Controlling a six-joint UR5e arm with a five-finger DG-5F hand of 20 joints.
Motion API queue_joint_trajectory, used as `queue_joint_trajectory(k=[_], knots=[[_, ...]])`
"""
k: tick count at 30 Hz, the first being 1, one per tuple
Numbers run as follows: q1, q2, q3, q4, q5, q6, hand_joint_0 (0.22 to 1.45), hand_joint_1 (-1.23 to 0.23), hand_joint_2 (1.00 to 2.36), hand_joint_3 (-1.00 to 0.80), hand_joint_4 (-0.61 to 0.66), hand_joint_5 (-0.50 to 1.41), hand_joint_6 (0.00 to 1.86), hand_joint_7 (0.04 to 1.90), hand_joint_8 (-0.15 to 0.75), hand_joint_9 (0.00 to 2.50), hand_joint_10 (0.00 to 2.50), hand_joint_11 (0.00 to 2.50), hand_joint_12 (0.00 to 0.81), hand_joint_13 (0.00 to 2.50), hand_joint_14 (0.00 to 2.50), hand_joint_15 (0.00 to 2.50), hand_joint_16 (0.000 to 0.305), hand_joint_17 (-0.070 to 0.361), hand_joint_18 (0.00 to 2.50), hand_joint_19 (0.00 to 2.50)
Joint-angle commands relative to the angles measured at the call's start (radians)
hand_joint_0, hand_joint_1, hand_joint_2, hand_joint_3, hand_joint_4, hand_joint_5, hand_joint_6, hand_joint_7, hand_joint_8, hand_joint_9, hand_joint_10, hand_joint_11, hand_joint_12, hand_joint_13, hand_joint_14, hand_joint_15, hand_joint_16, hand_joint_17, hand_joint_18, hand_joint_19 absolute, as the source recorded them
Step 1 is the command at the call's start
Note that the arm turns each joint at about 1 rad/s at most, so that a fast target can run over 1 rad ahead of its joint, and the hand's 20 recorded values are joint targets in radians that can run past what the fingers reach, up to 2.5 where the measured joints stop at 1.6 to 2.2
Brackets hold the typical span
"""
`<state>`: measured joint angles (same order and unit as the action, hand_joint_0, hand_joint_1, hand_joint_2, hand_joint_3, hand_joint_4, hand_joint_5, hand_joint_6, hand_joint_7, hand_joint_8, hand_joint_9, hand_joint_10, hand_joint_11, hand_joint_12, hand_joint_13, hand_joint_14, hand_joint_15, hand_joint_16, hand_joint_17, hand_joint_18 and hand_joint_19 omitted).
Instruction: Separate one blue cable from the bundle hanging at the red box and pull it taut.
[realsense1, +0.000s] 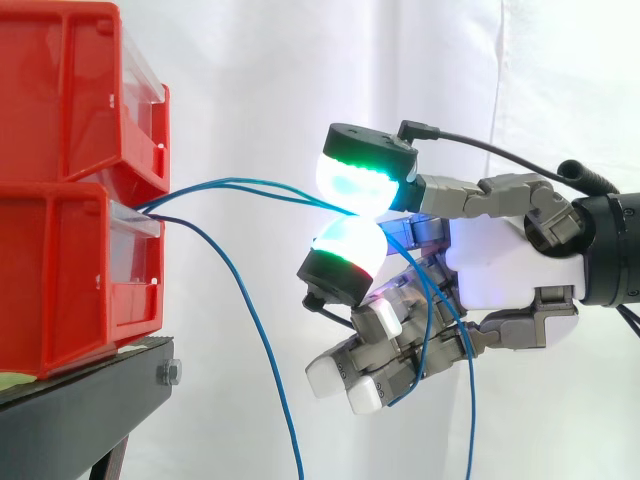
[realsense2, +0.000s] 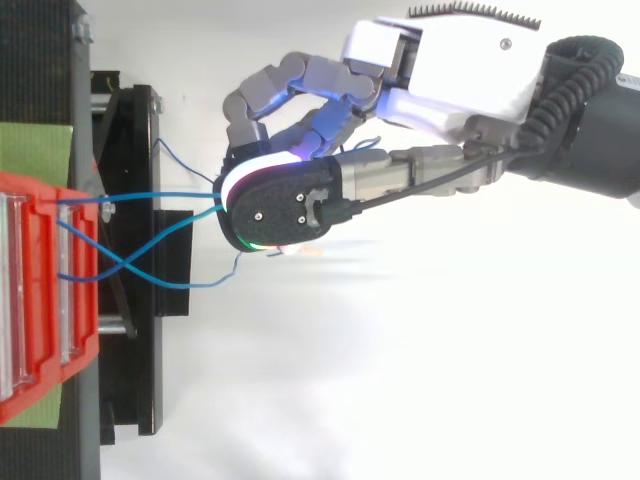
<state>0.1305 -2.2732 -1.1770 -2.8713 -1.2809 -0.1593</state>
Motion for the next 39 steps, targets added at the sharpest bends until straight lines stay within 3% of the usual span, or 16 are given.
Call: queue_joint_trajectory(k=[1, 6, 10, 13, 16, 22, 24, 29, 31, 35, 39], knots=[[0.0, 0.0, 0.0, 0.003, 0.0, 0.0, 0.58, -0.67, 1.02, -0.19, 0.21, -0.15, 0.9, 1.36, 0.376, 1.1, 0.02, 0.9, 0.393, 0.72, 0.02, 0.42, 0.046, 0.104, 0.57, 0.48], [-0.002, 0.0, 0.0, 0.013, -0.002, -0.003, 0.62, -0.81, 1.02, -0.14, 0.17, -0.16, 0.92, 1.38, 0.362, 1.06, 0.02, 0.92, 0.389, 0.71, 0.02, 0.42, 0.046, 0.103, 0.57, 0.46], [-0.002, -0.002, 0.0, 0.024, -0.002, -0.011, 0.69, -0.86, 1.02, -0.27, 0.14, -0.18, 0.92, 1.37, 0.352, 1.01, 0.02, 0.92, 0.387, 0.69, 0.02, 0.4, 0.047, 0.105, 0.57, 0.43], [-0.002, -0.002, 0.0, 0.027, -0.002, -0.016, 0.74, -0.84, 1.0, -0.47, 0.13, -0.18, 0.92, 1.32, 0.345, 0.99, 0.02, 0.92, 0.382, 0.68, 0.02, 0.39, 0.047, 0.106, 0.57, 0.41], [-0.002, -0.002, 0.0, 0.027, -0.002, -0.017, 0.72, -0.85, 1.0, -0.5, 0.15, -0.18, 0.92, 1.36, 0.341, 1.01, 0.02, 0.93, 0.378, 0.68, 0.01, 0.38, 0.047, 0.105, 0.58, 0.4], [0.0, -0.002, 0.0, 0.029, 0.0, -0.022, 0.52, -0.68, 1.0, -0.5, 0.2, -0.15, 0.92, 1.28, 0.369, 1.09, 0.02, 0.91, 0.395, 0.73, 0.02, 0.4, 0.048, 0.109, 0.62, 0.45], [-0.002, -0.002, 0.0, 0.029, 0.0, -0.022, 0.49, -0.55, 1.0, -0.5, 0.19, -0.14, 0.91, 1.27, 0.384, 1.13, 0.02, 0.9, 0.41, 0.76, 0.01, 0.41, 0.051, 0.115, 0.64, 0.46], [-0.002, -0.002, 0.0, 0.029, 0.0, -0.022, 0.57, -0.35, 1.0, -0.5, 0.16, -0.14, 0.89, 1.32, 0.371, 1.19, 0.02, 0.89, 0.383, 0.77, 0.02, 0.43, 0.046, 0.103, 0.61, 0.52], [0.0, -0.002, 0.0, 0.029, 0.0, -0.022, 0.6, -0.4, 1.0, -0.5, 0.16, -0.14, 0.89, 1.33, 0.371, 1.19, 0.02, 0.9, 0.382, 0.77, 0.02, 0.43, 0.045, 0.101, 0.61, 0.53], [0.0, -0.002, 0.0, 0.029, 0.003, -0.022, 0.57, -0.57, 1.02, -0.22, 0.19, -0.13, 0.89, 1.41, 0.386, 1.19, 0.02, 0.92, 0.387, 0.77, 0.02, 0.44, 0.046, 0.103, 0.62, 0.51], [0.0, -0.002, 0.0, 0.029, 0.006, -0.022, 0.58, -0.68, 1.02, -0.12, 0.19, -0.13, 0.91, 1.39, 0.407, 1.19, 0.02, 0.93, 0.414, 0.8, 0.02, 0.43, 0.052, 0.117, 0.67, 0.49]])
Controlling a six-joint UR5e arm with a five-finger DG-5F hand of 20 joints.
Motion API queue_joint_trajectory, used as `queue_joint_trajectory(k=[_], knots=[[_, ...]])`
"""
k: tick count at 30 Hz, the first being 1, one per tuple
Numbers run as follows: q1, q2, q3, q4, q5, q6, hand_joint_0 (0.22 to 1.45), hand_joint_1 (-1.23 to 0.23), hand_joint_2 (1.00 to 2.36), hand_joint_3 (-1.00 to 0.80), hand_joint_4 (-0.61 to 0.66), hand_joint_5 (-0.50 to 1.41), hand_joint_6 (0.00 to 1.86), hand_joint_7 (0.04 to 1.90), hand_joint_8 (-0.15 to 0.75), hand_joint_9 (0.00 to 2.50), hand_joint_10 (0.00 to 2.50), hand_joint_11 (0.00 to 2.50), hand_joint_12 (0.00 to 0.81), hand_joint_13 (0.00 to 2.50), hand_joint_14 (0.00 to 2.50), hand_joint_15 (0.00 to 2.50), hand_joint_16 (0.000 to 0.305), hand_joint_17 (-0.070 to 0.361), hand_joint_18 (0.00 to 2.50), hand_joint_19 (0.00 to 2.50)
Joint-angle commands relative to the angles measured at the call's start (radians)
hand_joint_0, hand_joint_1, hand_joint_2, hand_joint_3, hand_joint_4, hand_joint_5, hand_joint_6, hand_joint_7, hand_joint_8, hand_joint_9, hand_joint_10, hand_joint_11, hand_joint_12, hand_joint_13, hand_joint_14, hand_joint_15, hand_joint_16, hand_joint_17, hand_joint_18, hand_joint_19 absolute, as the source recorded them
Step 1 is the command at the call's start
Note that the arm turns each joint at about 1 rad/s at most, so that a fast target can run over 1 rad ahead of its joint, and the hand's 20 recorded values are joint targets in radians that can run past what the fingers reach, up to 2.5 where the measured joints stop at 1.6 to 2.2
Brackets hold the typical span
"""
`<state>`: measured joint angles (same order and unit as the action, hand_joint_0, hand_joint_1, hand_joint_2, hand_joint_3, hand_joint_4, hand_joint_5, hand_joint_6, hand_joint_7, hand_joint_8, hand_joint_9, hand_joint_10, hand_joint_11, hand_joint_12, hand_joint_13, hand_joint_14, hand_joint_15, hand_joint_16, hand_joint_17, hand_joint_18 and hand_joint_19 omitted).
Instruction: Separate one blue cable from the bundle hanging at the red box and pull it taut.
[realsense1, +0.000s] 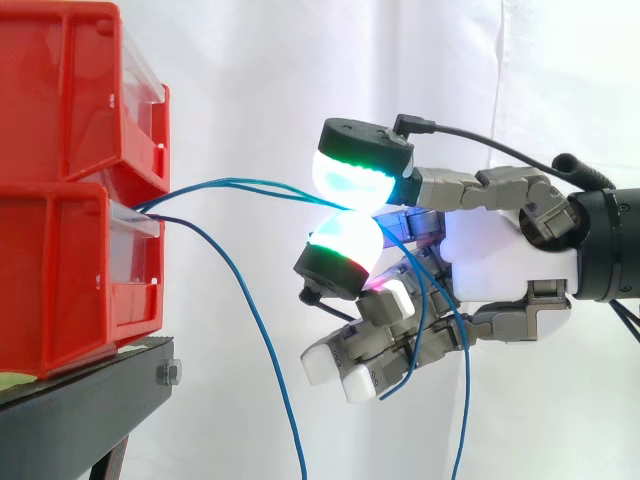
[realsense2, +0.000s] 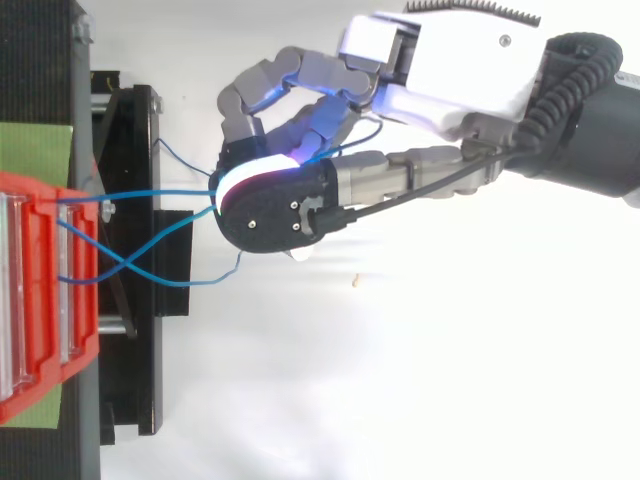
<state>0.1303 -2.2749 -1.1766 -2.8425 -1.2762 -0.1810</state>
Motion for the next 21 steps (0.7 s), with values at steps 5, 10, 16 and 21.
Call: queue_joint_trajectory(k=[5, 10, 16, 21], knots=[[-0.001, 0.0, 0.0, 0.0, 0.001, 0.0, 0.61, -0.77, 1.02, -0.1, 0.2, -0.15, 0.92, 1.36, 0.382, 1.13, 0.02, 0.95, 0.403, 0.76, 0.02, 0.44, 0.05, 0.112, 0.65, 0.49], [-0.004, 0.0, 0.0, 0.0, 0.018, -0.011, 0.57, -0.72, 1.0, -0.46, 0.21, -0.16, 0.92, 1.29, 0.367, 1.1, 0.02, 0.94, 0.39, 0.74, 0.02, 0.44, 0.048, 0.108, 0.63, 0.51], [-0.009, 0.0, 0.009, 0.005, 0.048, -0.025, 0.52, -0.45, 1.0, -0.5, 0.21, -0.16, 0.9, 1.27, 0.386, 1.14, 0.02, 0.93, 0.405, 0.79, 0.02, 0.44, 0.051, 0.114, 0.66, 0.52], [-0.009, 0.0, 0.015, 0.005, 0.054, -0.054, 0.54, -0.39, 1.0, -0.5, 0.2, -0.16, 0.9, 1.26, 0.385, 1.14, 0.02, 0.92, 0.405, 0.83, 0.02, 0.46, 0.05, 0.113, 0.67, 0.54]])
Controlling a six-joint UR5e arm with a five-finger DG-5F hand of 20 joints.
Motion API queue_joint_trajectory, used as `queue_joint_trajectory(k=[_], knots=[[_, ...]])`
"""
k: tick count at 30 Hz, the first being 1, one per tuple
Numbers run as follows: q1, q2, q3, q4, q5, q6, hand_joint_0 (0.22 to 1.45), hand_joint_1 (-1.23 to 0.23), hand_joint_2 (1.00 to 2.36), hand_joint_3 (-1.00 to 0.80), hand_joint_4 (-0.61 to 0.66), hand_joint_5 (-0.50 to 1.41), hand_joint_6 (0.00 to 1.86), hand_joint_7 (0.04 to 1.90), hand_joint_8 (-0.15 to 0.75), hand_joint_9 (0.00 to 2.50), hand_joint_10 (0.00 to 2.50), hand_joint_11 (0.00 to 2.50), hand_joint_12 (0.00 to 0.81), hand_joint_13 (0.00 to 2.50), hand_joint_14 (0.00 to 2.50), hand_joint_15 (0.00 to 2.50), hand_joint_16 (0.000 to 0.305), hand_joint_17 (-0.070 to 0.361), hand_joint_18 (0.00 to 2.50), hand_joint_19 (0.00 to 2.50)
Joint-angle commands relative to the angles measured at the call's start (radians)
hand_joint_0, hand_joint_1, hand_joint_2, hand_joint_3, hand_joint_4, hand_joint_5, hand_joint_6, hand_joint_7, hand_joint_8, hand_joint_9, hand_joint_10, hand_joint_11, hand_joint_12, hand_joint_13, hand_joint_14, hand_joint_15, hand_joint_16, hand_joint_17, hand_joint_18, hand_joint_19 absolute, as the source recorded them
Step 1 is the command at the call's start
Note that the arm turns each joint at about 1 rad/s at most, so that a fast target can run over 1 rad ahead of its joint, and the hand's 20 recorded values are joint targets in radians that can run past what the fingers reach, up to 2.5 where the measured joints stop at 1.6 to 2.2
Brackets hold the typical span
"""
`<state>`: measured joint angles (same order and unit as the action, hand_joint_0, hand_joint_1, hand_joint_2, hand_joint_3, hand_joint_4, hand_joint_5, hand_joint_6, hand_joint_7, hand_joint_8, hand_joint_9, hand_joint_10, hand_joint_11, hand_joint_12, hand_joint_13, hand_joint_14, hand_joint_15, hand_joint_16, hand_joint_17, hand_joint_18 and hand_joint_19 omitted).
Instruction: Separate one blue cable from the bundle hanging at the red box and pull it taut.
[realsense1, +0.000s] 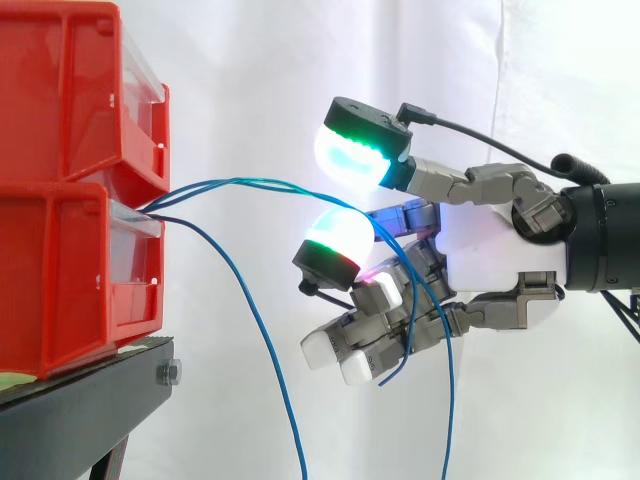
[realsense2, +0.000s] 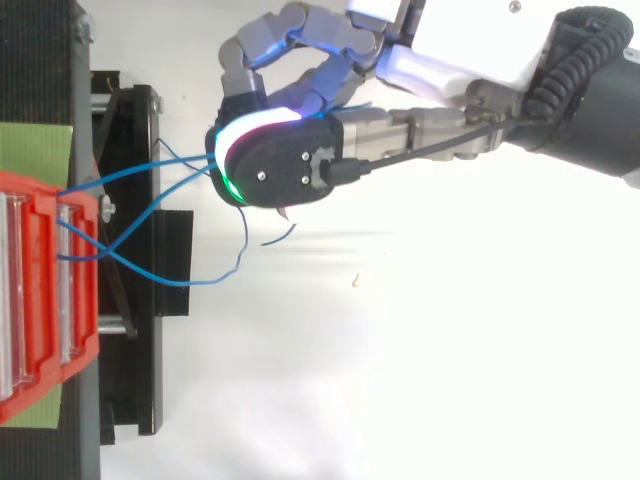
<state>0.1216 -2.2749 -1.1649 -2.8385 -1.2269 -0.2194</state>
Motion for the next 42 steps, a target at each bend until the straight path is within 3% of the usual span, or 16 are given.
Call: queue_joint_trajectory(k=[1, 4, 8, 12, 15, 18, 20, 23, 28, 31, 33, 37, 42], knots=[[0.0, -0.002, 0.005, 0.001, 0.004, -0.02, 0.54, -0.4, 1.0, -0.5, 0.2, -0.16, 0.9, 1.25, 0.385, 1.15, 0.02, 0.92, 0.402, 0.84, 0.02, 0.47, 0.05, 0.113, 0.67, 0.54], [0.0, -0.002, 0.004, 0.002, 0.004, -0.021, 0.59, -0.51, 1.0, -0.48, 0.21, -0.16, 0.89, 1.26, 0.382, 1.16, 0.02, 0.95, 0.391, 0.91, 0.02, 0.52, 0.049, 0.11, 0.69, 0.55], [-0.002, -0.002, 0.004, 0.004, 0.012, -0.021, 0.58, -0.63, 1.02, -0.17, 0.23, -0.17, 0.9, 1.36, 0.384, 1.16, 0.02, 1.04, 0.394, 0.92, 0.02, 0.55, 0.049, 0.111, 0.7, 0.55], [-0.002, -0.003, 0.005, 0.004, 0.018, -0.021, 0.61, -0.7, 1.02, -0.04, 0.21, -0.17, 0.91, 1.4, 0.4, 1.18, 0.02, 1.13, 0.411, 0.94, 0.02, 0.55, 0.053, 0.12, 0.73, 0.53], [-0.002, -0.003, 0.005, 0.005, 0.018, -0.023, 0.62, -0.76, 1.02, -0.06, 0.15, -0.19, 0.95, 1.26, 0.359, 1.1, 0.02, 1.18, 0.391, 0.88, 0.02, 0.56, 0.053, 0.119, 0.71, 0.54], [-0.002, -0.003, 0.005, 0.005, 0.021, -0.021, 0.6, -0.78, 1.01, -0.35, 0.2, -0.2, 0.94, 1.21, 0.349, 1.09, 0.02, 1.17, 0.381, 0.85, 0.02, 0.56, 0.051, 0.115, 0.68, 0.55], [0.0, -0.003, 0.008, 0.007, 0.024, -0.023, 0.56, -0.61, 1.0, -0.5, 0.2, -0.19, 0.93, 1.22, 0.364, 1.14, 0.02, 1.18, 0.383, 0.88, 0.02, 0.56, 0.052, 0.117, 0.7, 0.56], [0.0, -0.002, 0.013, 0.007, 0.026, -0.023, 0.59, -0.37, 1.0, -0.46, 0.18, -0.17, 0.91, 1.25, 0.352, 1.18, 0.02, 1.17, 0.391, 0.9, 0.02, 0.57, 0.051, 0.114, 0.7, 0.61], [0.003, -0.002, 0.013, 0.007, 0.027, -0.028, 0.6, -0.37, 1.01, -0.32, 0.15, -0.17, 0.88, 1.25, 0.355, 1.2, 0.03, 1.14, 0.394, 0.89, 0.02, 0.58, 0.052, 0.117, 0.7, 0.64], [0.006, -0.003, 0.013, 0.007, 0.032, -0.031, 0.59, -0.41, 1.02, -0.23, 0.16, -0.16, 0.88, 1.22, 0.366, 1.21, 0.02, 1.15, 0.397, 0.9, 0.02, 0.57, 0.052, 0.118, 0.7, 0.62], [0.004, -0.002, 0.013, 0.007, 0.035, -0.031, 0.58, -0.5, 1.02, -0.09, 0.19, -0.16, 0.88, 1.24, 0.405, 1.23, 0.02, 1.15, 0.429, 0.93, 0.02, 0.55, 0.059, 0.133, 0.76, 0.58], [0.006, -0.002, 0.014, 0.007, 0.036, -0.031, 0.59, -0.67, 1.02, -0.01, 0.21, -0.17, 0.9, 1.24, 0.406, 1.19, 0.02, 1.18, 0.432, 0.92, 0.02, 0.55, 0.061, 0.137, 0.78, 0.56], [0.006, -0.002, 0.014, 0.007, 0.036, -0.031, 0.6, -0.71, 1.01, -0.06, 0.23, -0.18, 0.92, 1.21, 0.401, 1.19, 0.02, 1.2, 0.429, 0.92, 0.02, 0.55, 0.06, 0.136, 0.78, 0.55]])
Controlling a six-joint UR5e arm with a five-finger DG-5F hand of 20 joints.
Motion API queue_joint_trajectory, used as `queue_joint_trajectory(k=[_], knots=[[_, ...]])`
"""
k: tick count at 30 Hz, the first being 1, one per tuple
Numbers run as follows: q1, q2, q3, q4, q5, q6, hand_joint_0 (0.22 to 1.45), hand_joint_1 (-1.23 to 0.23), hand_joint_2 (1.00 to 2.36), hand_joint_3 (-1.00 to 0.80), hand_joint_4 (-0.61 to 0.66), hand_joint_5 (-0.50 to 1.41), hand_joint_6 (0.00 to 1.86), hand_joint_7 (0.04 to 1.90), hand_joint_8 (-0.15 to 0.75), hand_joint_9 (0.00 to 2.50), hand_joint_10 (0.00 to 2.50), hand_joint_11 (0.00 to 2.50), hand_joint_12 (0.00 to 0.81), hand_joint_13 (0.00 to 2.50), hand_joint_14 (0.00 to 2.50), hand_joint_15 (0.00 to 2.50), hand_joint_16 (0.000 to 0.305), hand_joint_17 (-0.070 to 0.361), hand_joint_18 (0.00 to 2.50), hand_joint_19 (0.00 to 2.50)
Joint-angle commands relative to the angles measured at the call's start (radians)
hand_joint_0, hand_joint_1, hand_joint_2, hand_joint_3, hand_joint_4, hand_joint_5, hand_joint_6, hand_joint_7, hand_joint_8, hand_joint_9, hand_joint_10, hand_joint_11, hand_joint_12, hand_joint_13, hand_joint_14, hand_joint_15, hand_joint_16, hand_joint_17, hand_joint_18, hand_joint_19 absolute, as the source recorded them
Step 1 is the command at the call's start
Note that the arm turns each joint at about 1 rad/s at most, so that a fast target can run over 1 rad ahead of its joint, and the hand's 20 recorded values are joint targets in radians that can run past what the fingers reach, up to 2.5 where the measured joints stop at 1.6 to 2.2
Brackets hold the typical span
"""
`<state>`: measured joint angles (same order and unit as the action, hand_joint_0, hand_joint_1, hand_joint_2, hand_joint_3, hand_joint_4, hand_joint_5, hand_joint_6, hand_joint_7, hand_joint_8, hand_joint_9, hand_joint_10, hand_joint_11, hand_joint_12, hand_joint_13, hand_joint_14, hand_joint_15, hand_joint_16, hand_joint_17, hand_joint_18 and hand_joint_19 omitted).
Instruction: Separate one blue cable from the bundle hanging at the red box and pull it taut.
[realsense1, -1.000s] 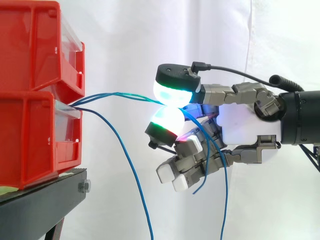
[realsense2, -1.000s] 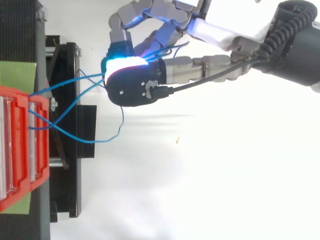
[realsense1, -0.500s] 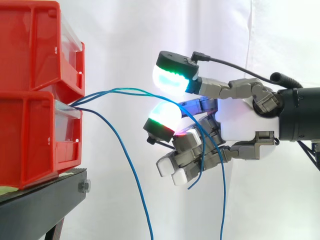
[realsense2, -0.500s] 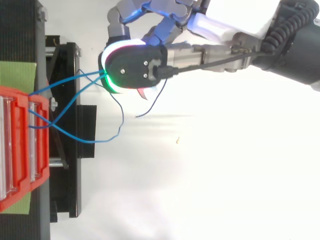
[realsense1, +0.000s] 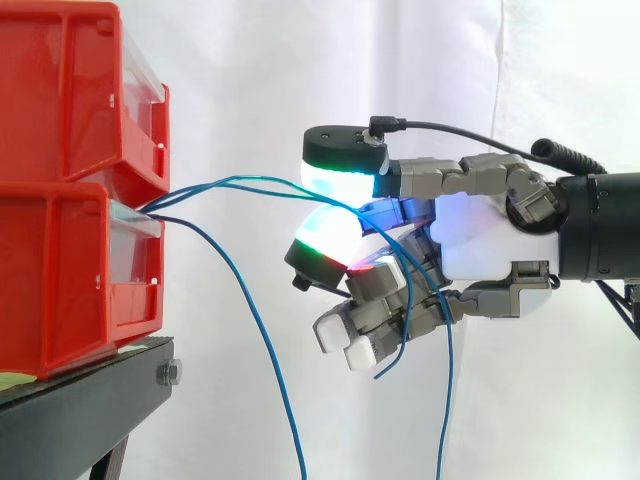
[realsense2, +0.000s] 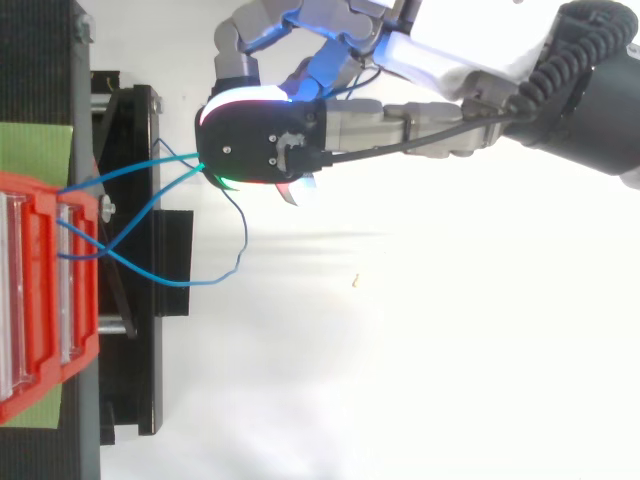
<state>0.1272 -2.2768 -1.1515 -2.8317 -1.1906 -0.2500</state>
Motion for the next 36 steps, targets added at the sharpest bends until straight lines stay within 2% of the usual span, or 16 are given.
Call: queue_joint_trajectory(k=[1, 3, 10, 17, 22, 25, 29, 32, 34, 36], knots=[[0.002, 0.0, 0.001, 0.0, 0.0, 0.0, 0.6, -0.71, 1.01, -0.09, 0.23, -0.18, 0.92, 1.22, 0.397, 1.18, 0.02, 1.2, 0.423, 0.91, 0.02, 0.56, 0.059, 0.133, 0.77, 0.55], [0.002, -0.001, -0.001, 0.0, 0.0, 0.0, 0.6, -0.72, 1.02, -0.16, 0.21, -0.19, 0.91, 1.26, 0.358, 1.16, 0.02, 1.22, 0.39, 0.88, 0.02, 0.57, 0.052, 0.118, 0.71, 0.58], [0.006, -0.001, 0.001, 0.002, 0.003, 0.003, 0.59, -0.62, 1.01, -0.36, 0.21, -0.19, 0.92, 1.2, 0.361, 1.17, 0.02, 1.23, 0.391, 0.93, 0.02, 0.59, 0.052, 0.117, 0.73, 0.58], [0.02, 0.0, -0.001, -0.002, 0.005, 0.087, 0.54, -0.55, 1.0, -0.5, 0.22, -0.19, 0.9, 1.18, 0.372, 1.17, 0.02, 1.22, 0.403, 0.97, 0.02, 0.62, 0.055, 0.124, 0.76, 0.59], [0.031, 0.0, 0.001, -0.002, 0.003, 0.135, 0.52, -0.55, 1.0, -0.5, 0.22, -0.19, 0.89, 1.16, 0.377, 1.18, 0.02, 1.22, 0.408, 0.98, 0.02, 0.63, 0.056, 0.127, 0.78, 0.59], [0.039, 0.0, -0.001, -0.002, 0.003, 0.155, 0.55, -0.63, 1.0, -0.5, 0.21, -0.19, 0.89, 1.18, 0.362, 1.17, 0.02, 1.23, 0.4, 1.0, 0.02, 0.65, 0.055, 0.124, 0.77, 0.6], [0.046, 0.0, 0.001, -0.002, 0.003, 0.176, 0.62, -0.71, 1.02, -0.29, 0.2, -0.19, 0.91, 1.23, 0.361, 1.19, 0.02, 1.25, 0.389, 1.02, 0.02, 0.67, 0.053, 0.119, 0.77, 0.59], [0.052, -0.001, -0.001, -0.003, 0.005, 0.189, 0.65, -0.77, 1.02, -0.16, 0.15, -0.19, 0.92, 1.34, 0.358, 1.18, 0.02, 1.27, 0.386, 1.01, 0.03, 0.66, 0.053, 0.119, 0.78, 0.58], [0.052, -0.001, 0.001, -0.003, 0.005, 0.189, 0.67, -0.8, 1.02, -0.15, 0.11, -0.2, 0.93, 1.32, 0.355, 1.16, 0.02, 1.26, 0.385, 1.01, 0.02, 0.67, 0.053, 0.119, 0.78, 0.56], [0.054, 0.0, -0.001, -0.003, 0.006, 0.189, 0.72, -0.86, 1.02, -0.24, 0.12, -0.21, 0.94, 1.29, 0.355, 1.15, 0.02, 1.25, 0.38, 1.0, 0.02, 0.66, 0.053, 0.118, 0.78, 0.55]])
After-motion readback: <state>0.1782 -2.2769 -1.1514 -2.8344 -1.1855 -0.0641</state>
